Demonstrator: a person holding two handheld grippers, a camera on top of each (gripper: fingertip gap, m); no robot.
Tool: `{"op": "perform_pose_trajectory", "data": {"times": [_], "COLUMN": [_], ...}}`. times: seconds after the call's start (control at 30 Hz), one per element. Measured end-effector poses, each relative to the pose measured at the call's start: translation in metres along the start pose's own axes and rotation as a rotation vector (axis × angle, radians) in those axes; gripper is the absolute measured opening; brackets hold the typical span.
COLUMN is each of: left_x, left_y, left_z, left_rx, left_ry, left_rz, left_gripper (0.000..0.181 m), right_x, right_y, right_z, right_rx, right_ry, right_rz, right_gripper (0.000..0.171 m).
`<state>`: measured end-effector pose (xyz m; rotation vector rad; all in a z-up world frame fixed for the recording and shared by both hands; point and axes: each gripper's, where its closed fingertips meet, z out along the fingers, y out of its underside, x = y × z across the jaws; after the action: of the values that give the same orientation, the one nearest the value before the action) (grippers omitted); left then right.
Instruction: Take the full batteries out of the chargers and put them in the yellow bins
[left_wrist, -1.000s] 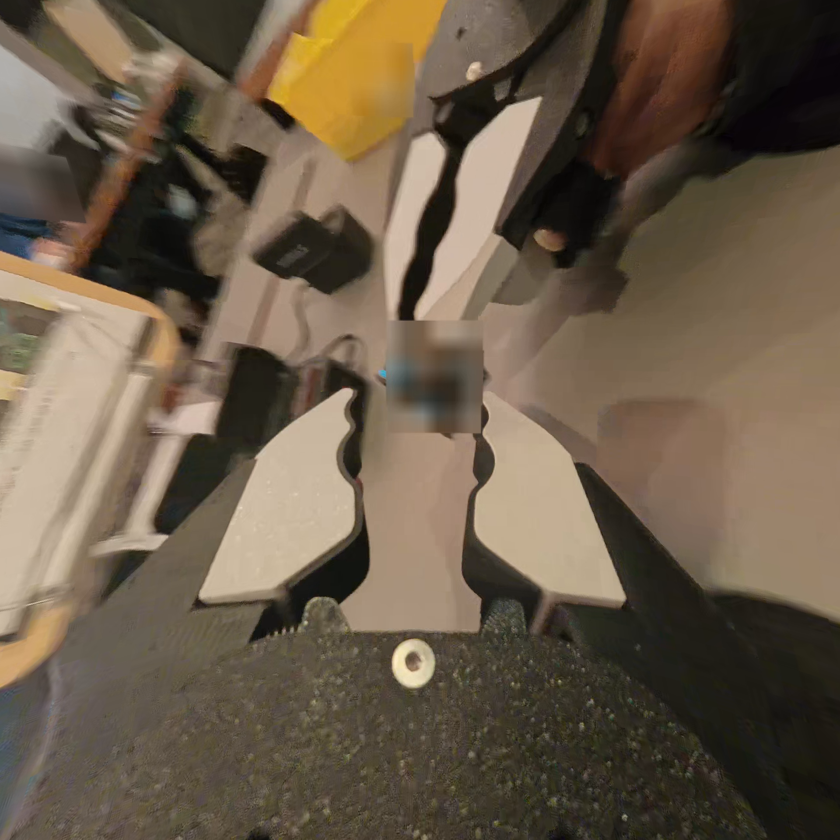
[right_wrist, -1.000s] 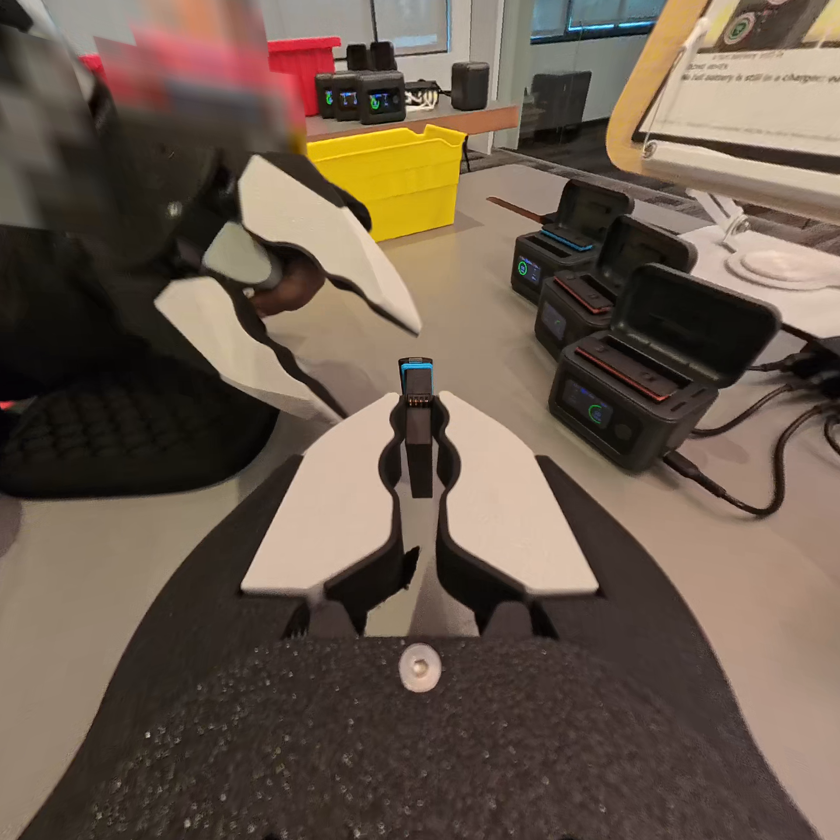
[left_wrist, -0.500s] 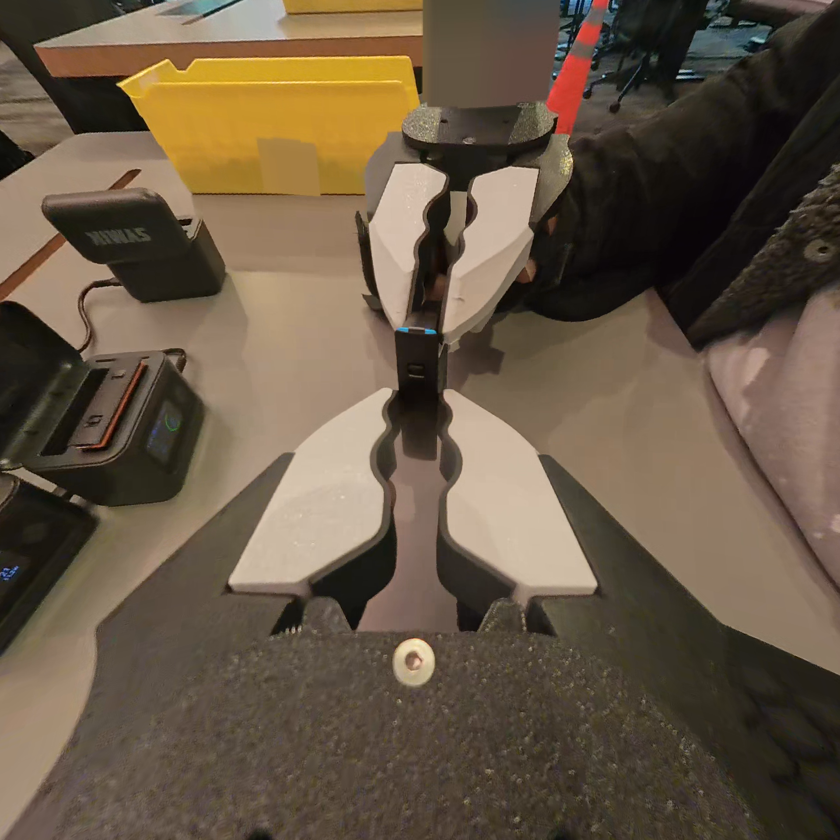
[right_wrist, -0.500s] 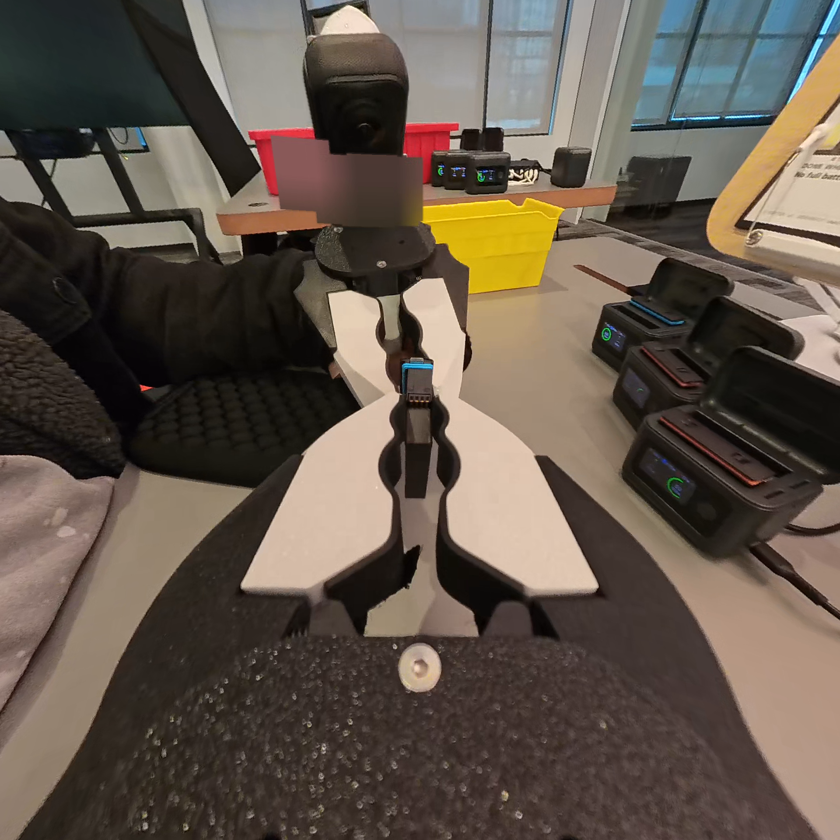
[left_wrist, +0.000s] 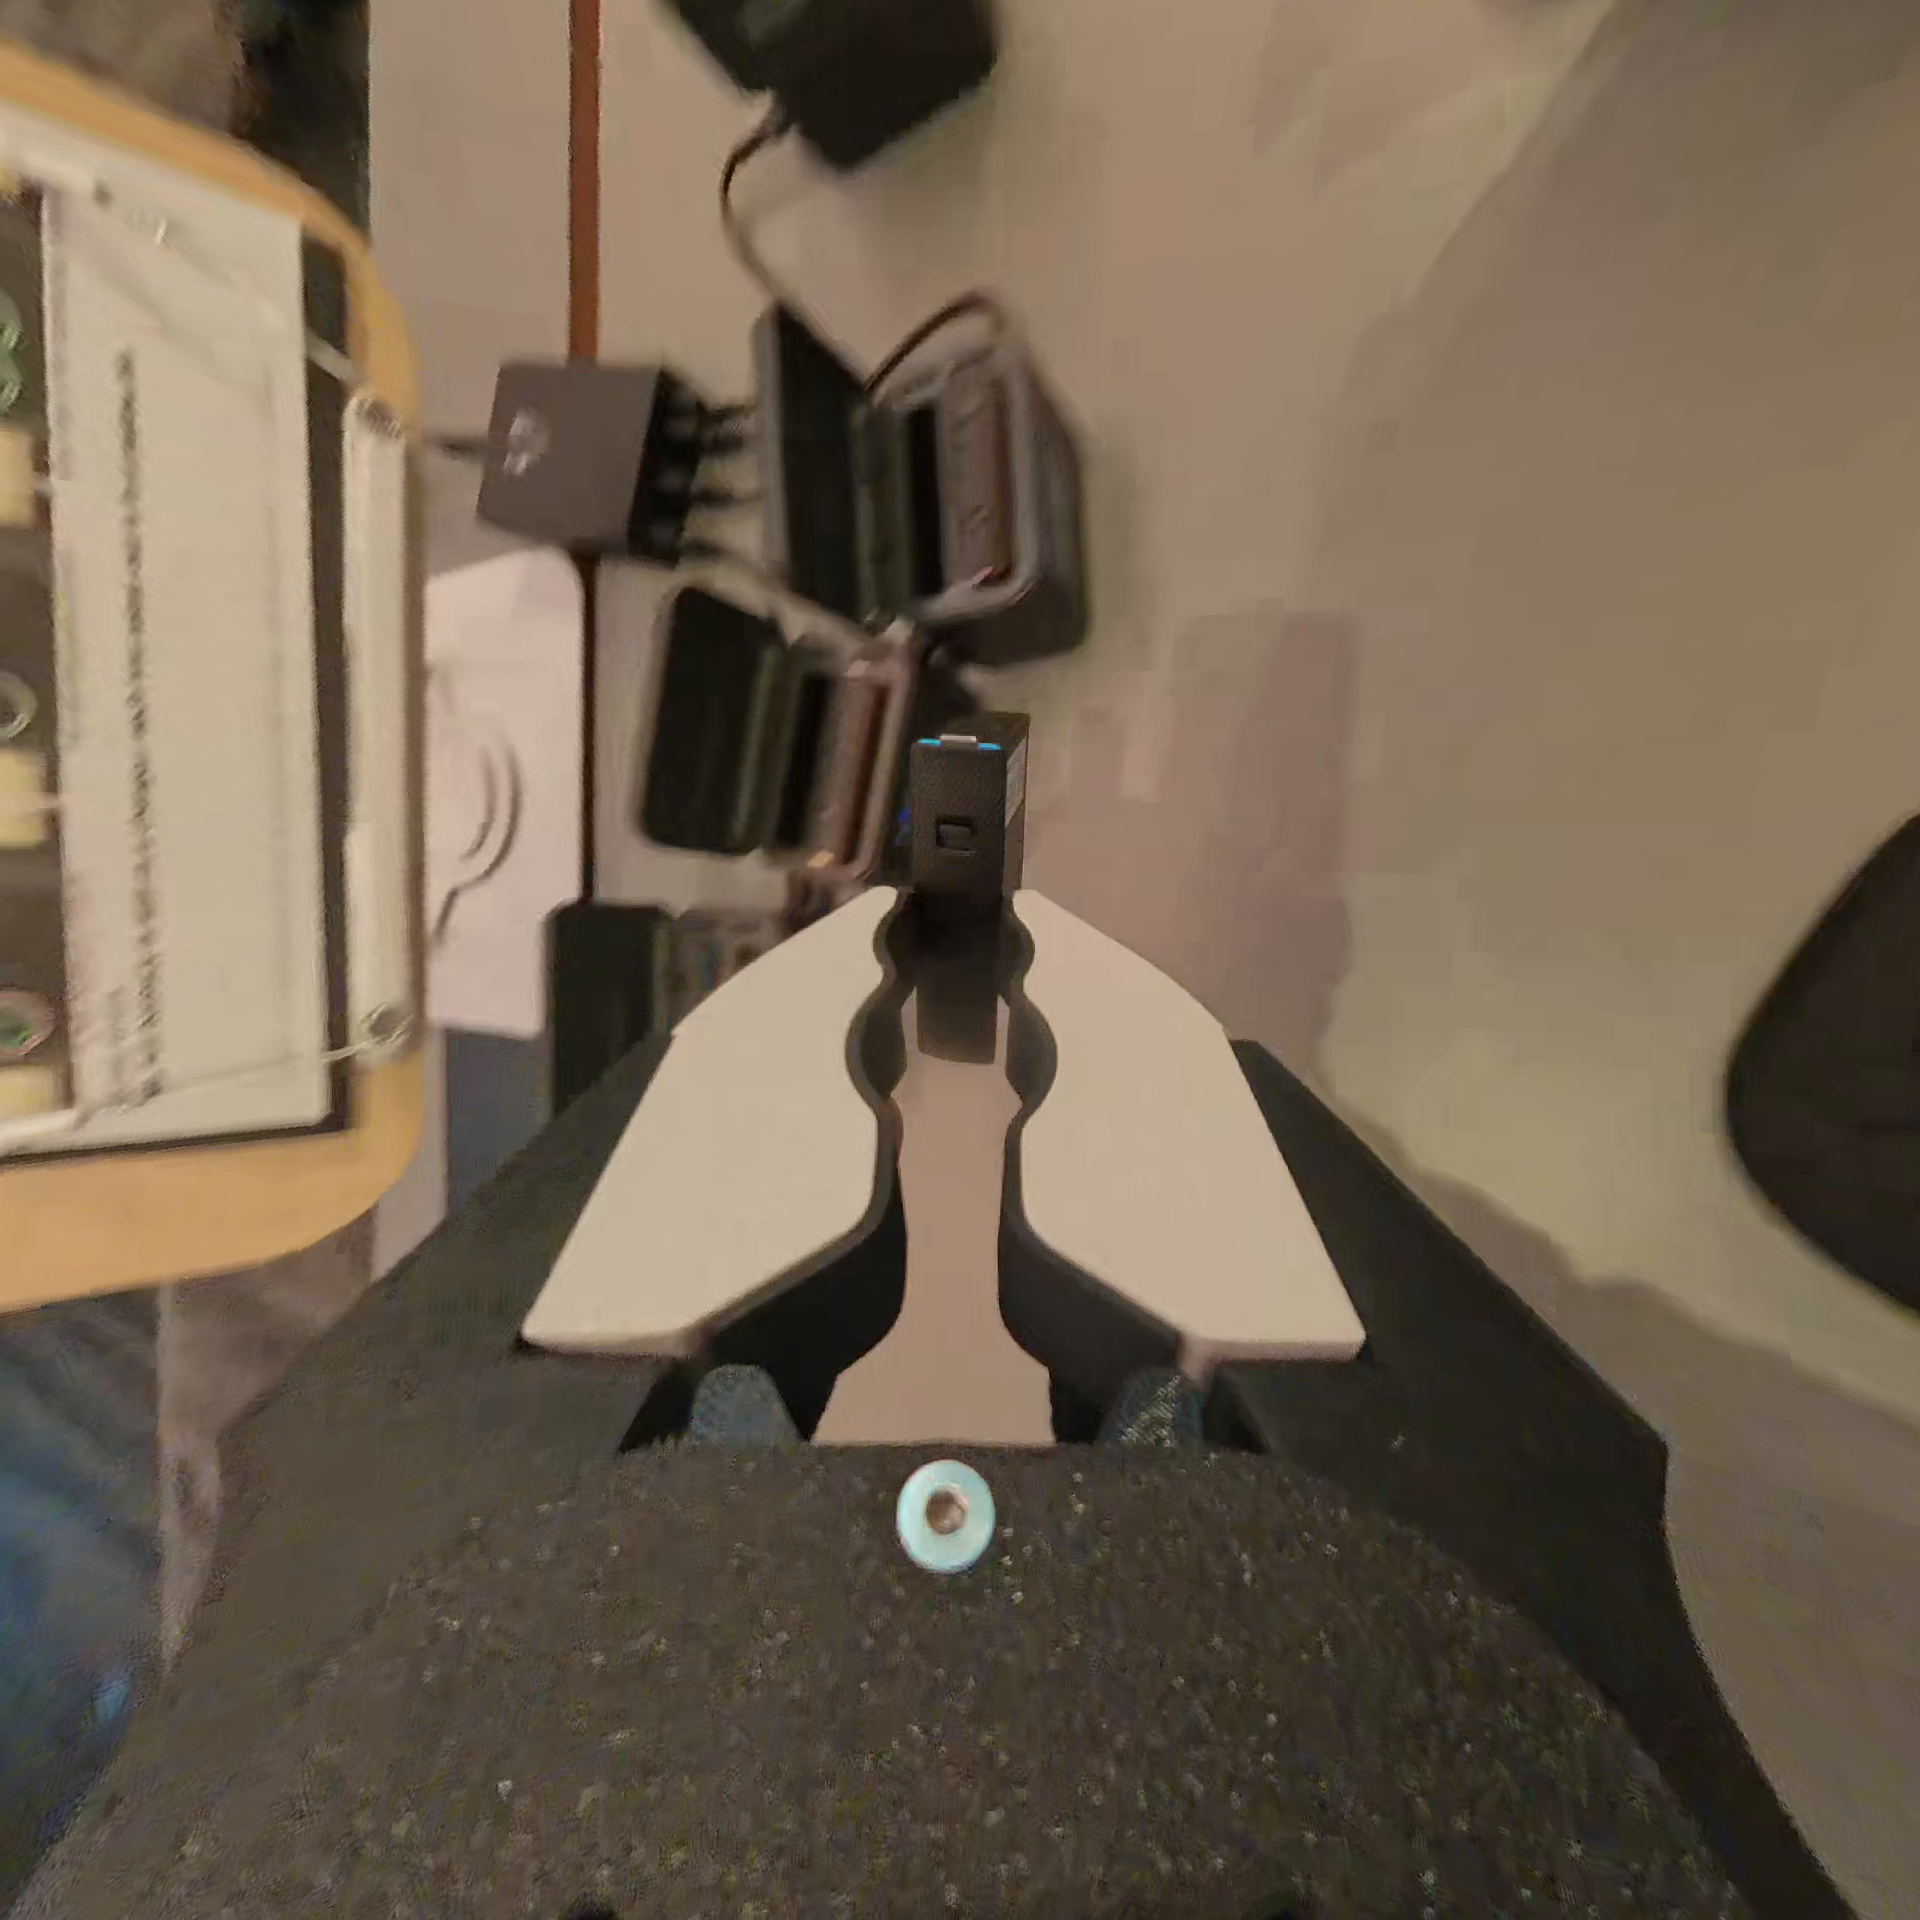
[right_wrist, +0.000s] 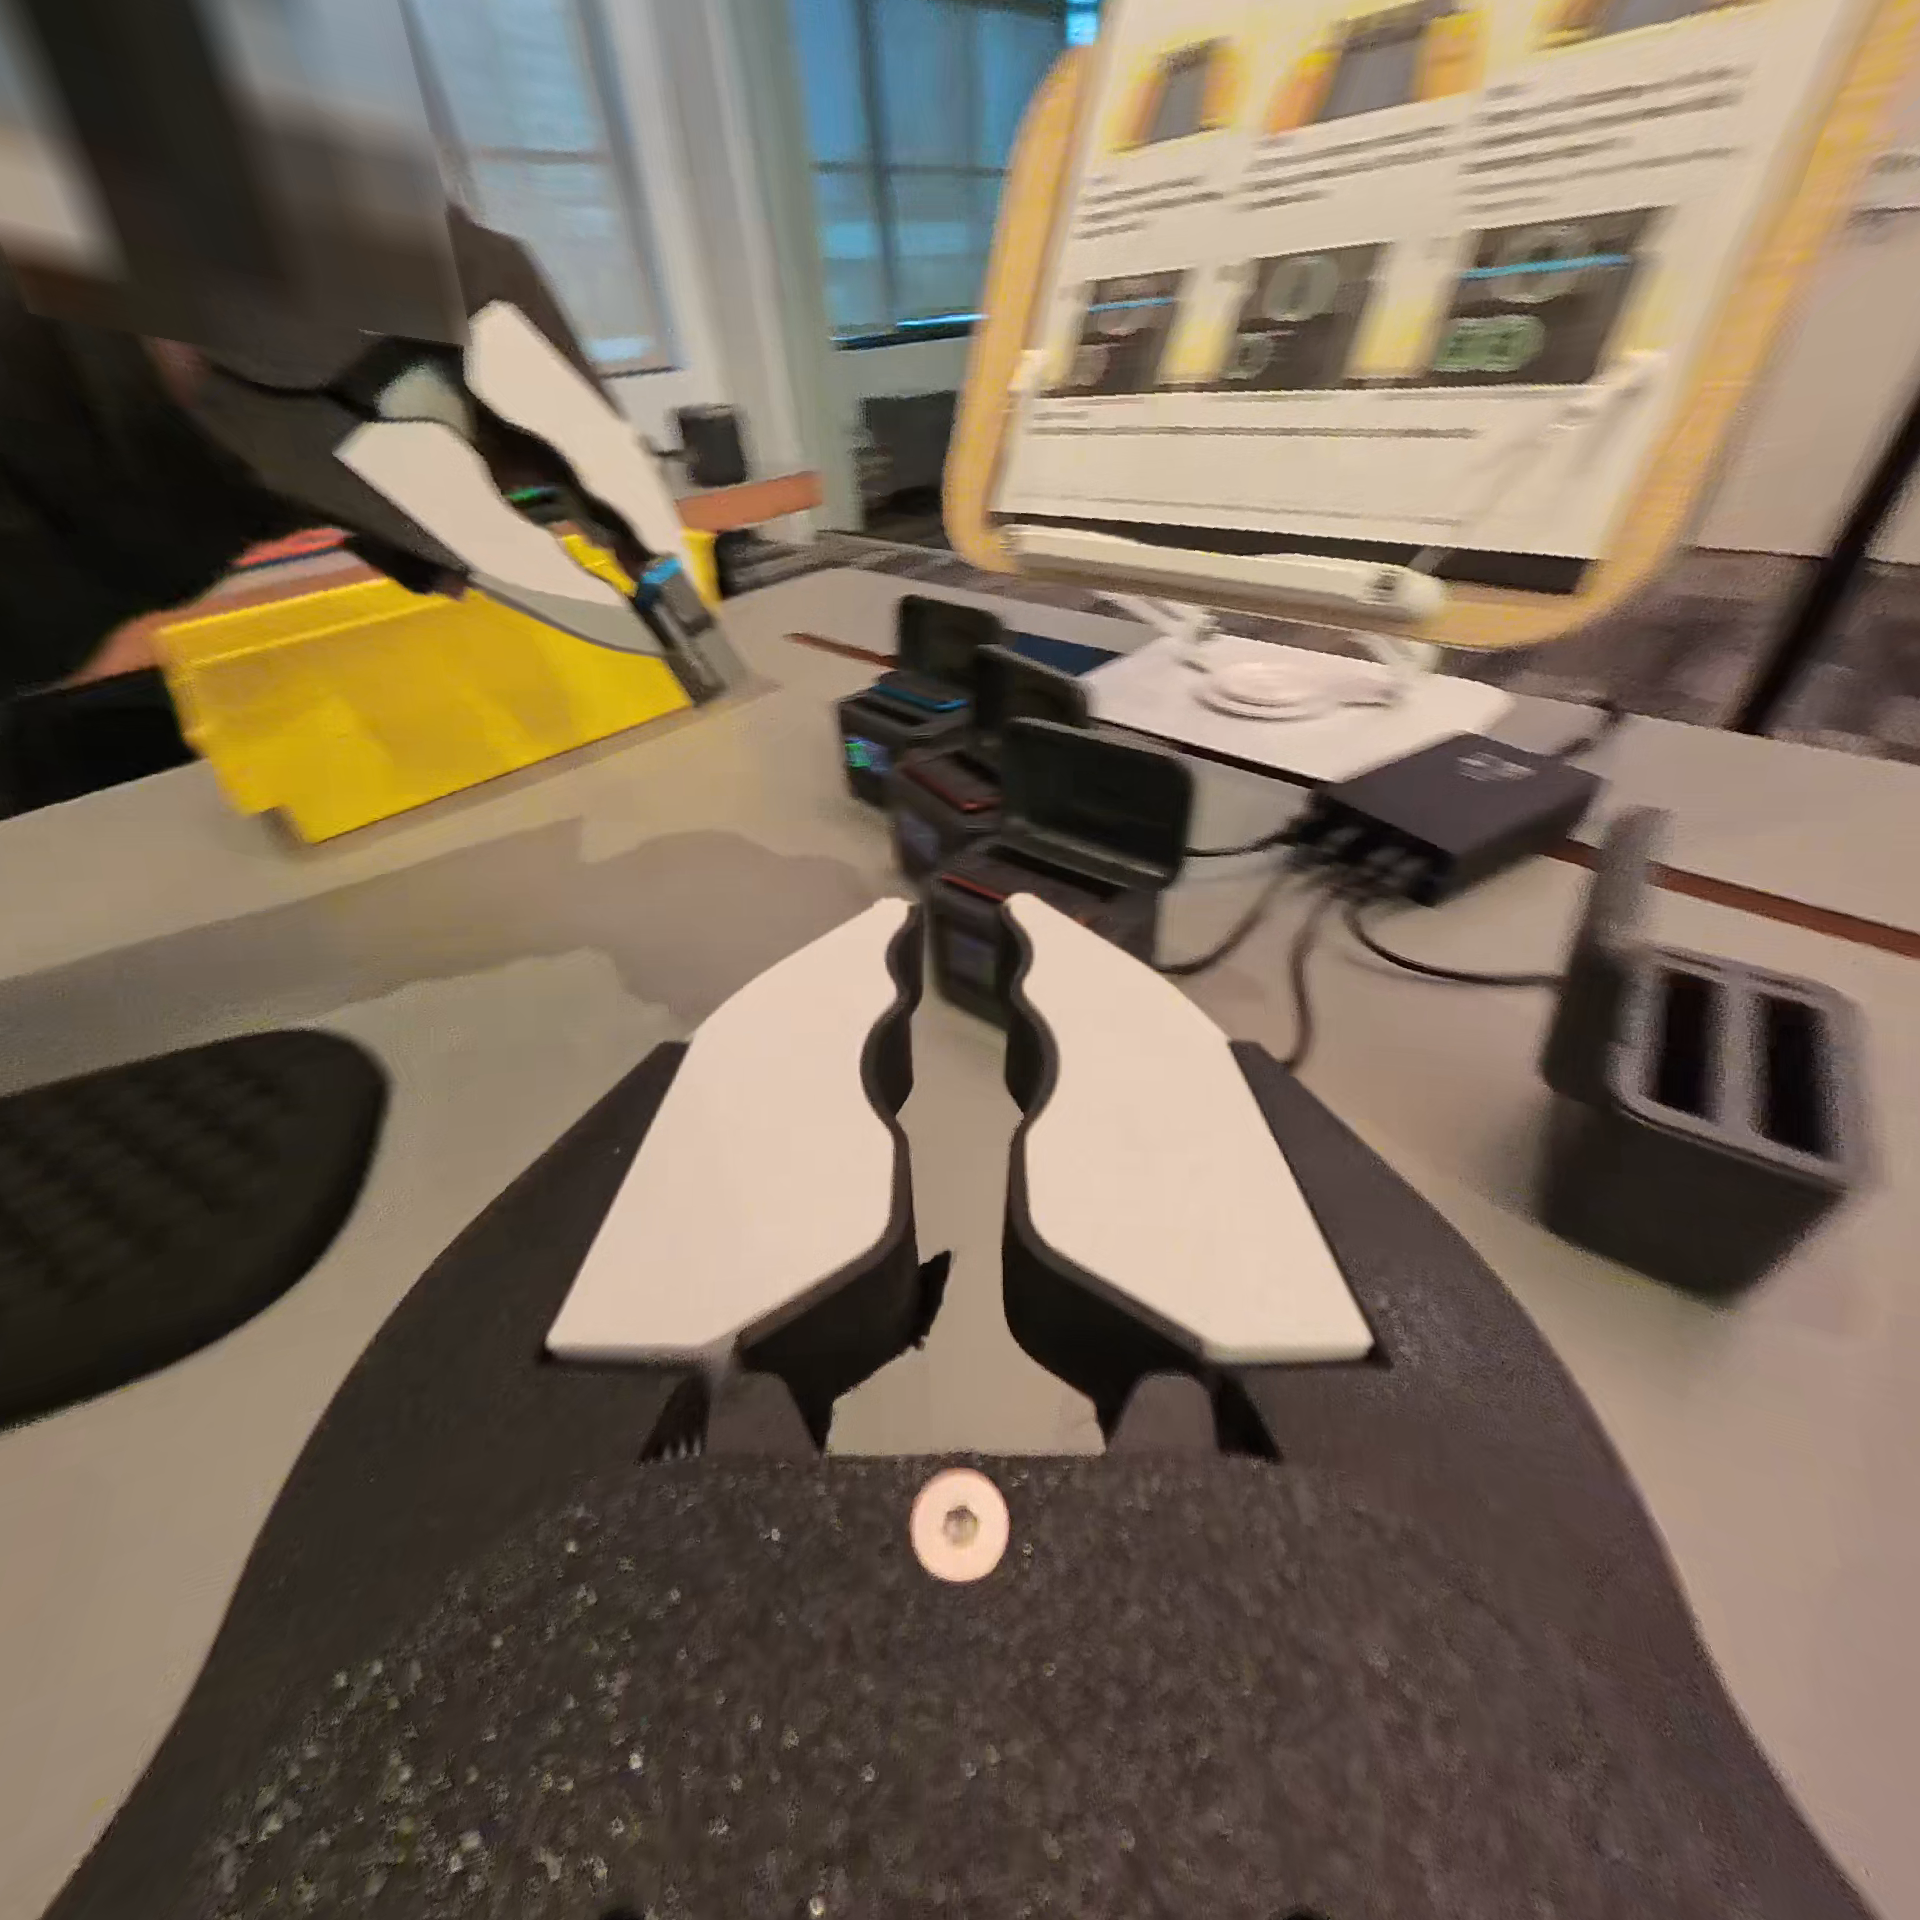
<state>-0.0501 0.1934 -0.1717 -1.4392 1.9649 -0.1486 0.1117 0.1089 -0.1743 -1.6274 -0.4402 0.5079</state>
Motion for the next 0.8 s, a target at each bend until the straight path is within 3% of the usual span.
{"op": "perform_pose_trajectory", "data": {"times": [0.13,0.23,0.5,0.8], "left_x": [-0.042,-0.059,-0.074,-0.082], "left_y": [0.033,0.050,0.079,0.089], "left_z": [0.002,0.012,0.047,0.062], "left_rx": [-0.163,-0.224,-0.319,-0.417], "left_ry": [-0.019,-0.004,0.082,0.140], "left_rz": [-0.007,-0.023,-0.073,-0.040], "left_gripper": [0.015,0.015,0.015,0.015], "right_x": [0.053,0.076,0.097,0.105], "right_y": [-0.004,-0.009,-0.013,-0.015], "right_z": [-0.018,-0.032,-0.042,-0.047], "right_rx": [0.033,0.063,0.059,0.040], "right_ry": [0.291,0.402,0.492,0.529], "right_rz": [0.034,0.052,-0.035,-0.086], "right_gripper": [0.003,0.000,0.000,0.000]}}
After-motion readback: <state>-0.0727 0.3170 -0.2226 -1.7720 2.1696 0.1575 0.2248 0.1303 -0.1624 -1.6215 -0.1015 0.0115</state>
